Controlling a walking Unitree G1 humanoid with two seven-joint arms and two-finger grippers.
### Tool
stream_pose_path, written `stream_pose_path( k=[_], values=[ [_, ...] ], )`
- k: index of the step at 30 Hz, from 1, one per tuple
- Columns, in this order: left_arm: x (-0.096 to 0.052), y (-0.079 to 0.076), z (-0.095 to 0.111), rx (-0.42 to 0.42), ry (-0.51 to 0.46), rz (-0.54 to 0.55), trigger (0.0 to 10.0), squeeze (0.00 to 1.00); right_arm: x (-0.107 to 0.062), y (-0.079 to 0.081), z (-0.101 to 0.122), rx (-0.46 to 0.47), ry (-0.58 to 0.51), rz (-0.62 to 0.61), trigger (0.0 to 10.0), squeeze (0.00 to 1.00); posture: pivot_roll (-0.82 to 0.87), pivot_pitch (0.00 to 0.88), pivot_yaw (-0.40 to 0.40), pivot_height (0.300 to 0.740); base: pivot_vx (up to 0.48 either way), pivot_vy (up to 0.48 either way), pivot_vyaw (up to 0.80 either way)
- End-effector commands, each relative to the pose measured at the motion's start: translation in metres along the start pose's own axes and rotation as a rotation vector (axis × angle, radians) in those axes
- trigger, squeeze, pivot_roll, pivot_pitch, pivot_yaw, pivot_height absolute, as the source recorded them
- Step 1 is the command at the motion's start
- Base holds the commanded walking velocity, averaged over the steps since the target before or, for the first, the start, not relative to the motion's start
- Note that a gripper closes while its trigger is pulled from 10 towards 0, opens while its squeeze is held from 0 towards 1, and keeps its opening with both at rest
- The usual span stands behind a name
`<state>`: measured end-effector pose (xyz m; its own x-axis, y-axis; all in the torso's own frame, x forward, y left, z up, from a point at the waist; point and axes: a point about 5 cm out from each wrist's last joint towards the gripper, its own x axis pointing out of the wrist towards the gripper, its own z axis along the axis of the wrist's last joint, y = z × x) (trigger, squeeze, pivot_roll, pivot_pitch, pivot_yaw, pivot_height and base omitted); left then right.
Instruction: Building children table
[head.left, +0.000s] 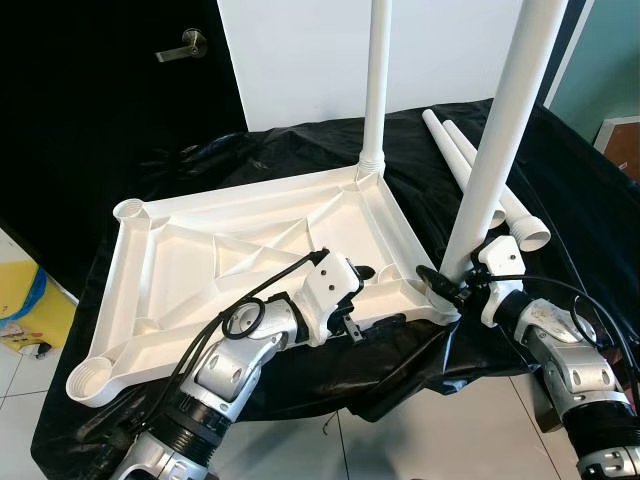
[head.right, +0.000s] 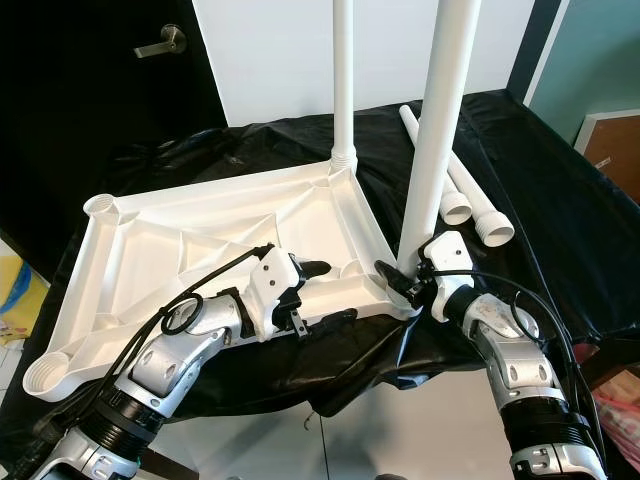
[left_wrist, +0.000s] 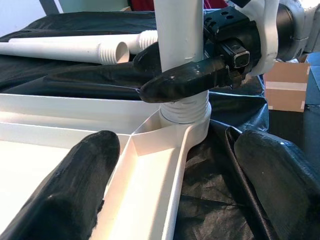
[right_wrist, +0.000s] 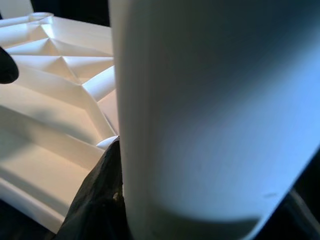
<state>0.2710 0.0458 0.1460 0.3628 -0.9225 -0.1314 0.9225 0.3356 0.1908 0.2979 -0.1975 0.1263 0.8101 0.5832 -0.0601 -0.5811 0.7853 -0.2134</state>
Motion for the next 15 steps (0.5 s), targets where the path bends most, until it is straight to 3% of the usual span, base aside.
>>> stream_pose_path(
  k=[1,15],
  values=[
    [-0.0005,-0.0025,-0.0005,0.007,0.008,-0.035,10.0,0.00,-0.0022,0.0085,-0.0133,0.036,0.041,-0.003,10.0,0.00,-0.17,0.000,0.055,0.740,0.000,0.000,0.00],
    [0.0020,-0.0006,0.0001,0.009,0.003,-0.037,10.0,0.00,0.0046,0.0182,-0.0156,0.099,-0.016,-0.304,10.0,0.00,-0.18,0.000,0.062,0.740,0.000,0.000,0.00]
  ],
)
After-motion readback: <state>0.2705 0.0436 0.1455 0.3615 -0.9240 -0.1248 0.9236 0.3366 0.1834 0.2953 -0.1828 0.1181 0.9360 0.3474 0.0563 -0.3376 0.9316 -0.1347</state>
